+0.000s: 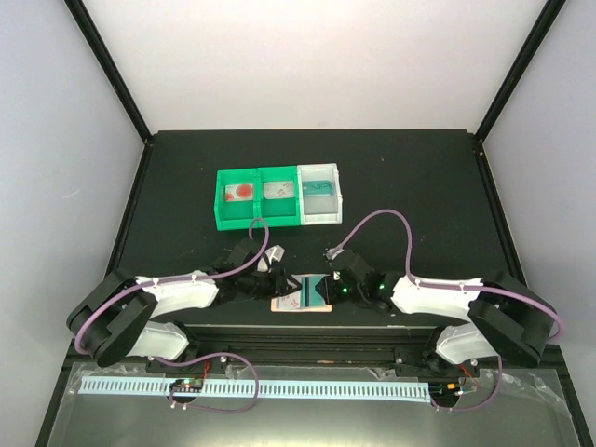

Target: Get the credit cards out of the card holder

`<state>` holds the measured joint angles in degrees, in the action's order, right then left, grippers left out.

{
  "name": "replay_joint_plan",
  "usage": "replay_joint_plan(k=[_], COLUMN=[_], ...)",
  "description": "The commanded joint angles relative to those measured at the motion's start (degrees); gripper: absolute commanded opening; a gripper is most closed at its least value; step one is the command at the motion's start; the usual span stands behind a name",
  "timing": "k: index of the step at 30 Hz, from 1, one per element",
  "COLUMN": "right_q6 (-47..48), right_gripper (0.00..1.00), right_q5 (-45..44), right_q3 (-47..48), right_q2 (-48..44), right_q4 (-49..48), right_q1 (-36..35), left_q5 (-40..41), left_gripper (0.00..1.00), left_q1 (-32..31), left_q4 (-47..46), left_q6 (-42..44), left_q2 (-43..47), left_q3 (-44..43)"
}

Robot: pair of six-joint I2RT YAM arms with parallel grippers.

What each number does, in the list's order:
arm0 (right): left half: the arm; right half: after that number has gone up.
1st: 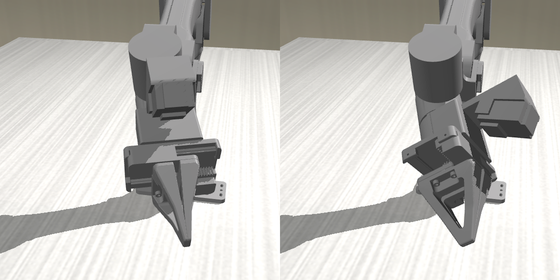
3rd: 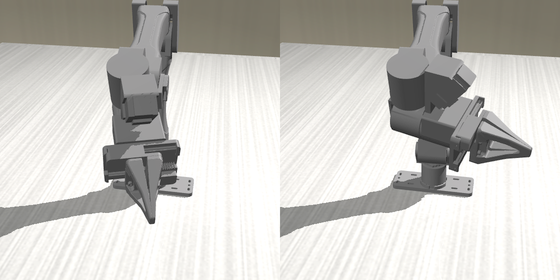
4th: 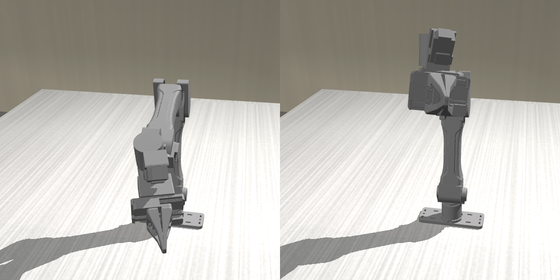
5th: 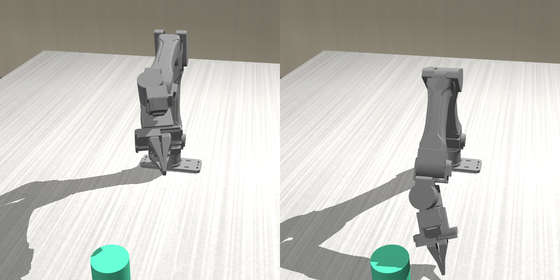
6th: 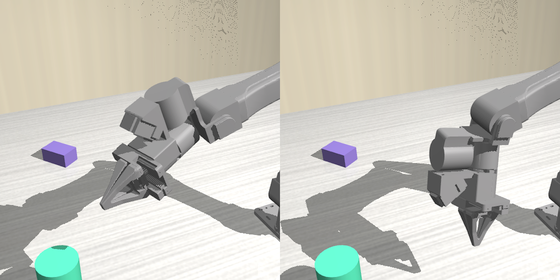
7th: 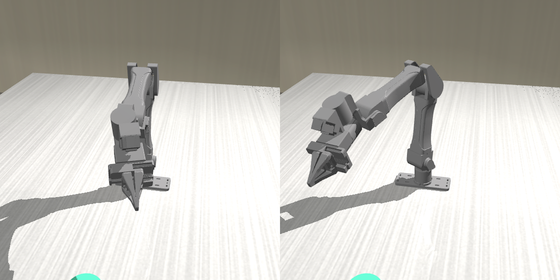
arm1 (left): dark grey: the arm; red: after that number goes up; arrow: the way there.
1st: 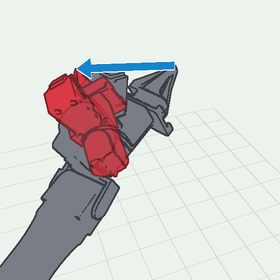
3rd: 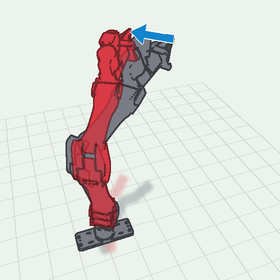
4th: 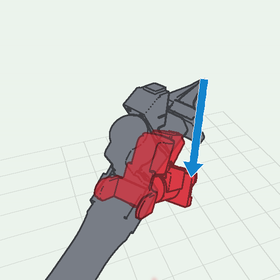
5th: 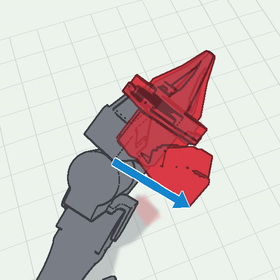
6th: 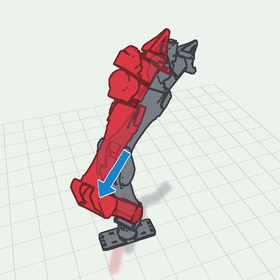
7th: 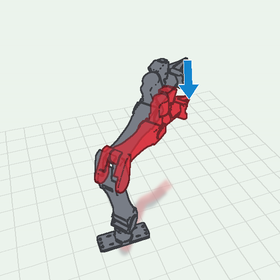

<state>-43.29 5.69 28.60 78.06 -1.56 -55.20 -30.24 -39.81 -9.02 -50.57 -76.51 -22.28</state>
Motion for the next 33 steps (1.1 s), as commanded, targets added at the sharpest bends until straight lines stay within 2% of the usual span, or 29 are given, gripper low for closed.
replay_joint_plan(k=[1, 22, 33], right_q6=[1.59, 1.30, 0.69], right_gripper=[0.16, 0.08, 0.08], right_q5=[-3.55, -4.62, -3.24], right_q3=[1.57, -3.60, -1.95], right_q2=[0.25, 5.08, 0.58], right_q4=[2.55, 0.38, 2.10], right_q1=[0.18, 0.21, 0.22], left_q5=[-0.49, -0.15, -0.45], left_gripper=[0.41, 0.40, 0.40], left_q1=[0.32, 0.26, 0.17], left_q4=[-1.31, -4.39, -5.89], left_q6=[0.95, -0.97, -2.64], left_q2=[-0.41, -4.68, -5.98], left_q3=[-0.65, -1.78, -2.25])
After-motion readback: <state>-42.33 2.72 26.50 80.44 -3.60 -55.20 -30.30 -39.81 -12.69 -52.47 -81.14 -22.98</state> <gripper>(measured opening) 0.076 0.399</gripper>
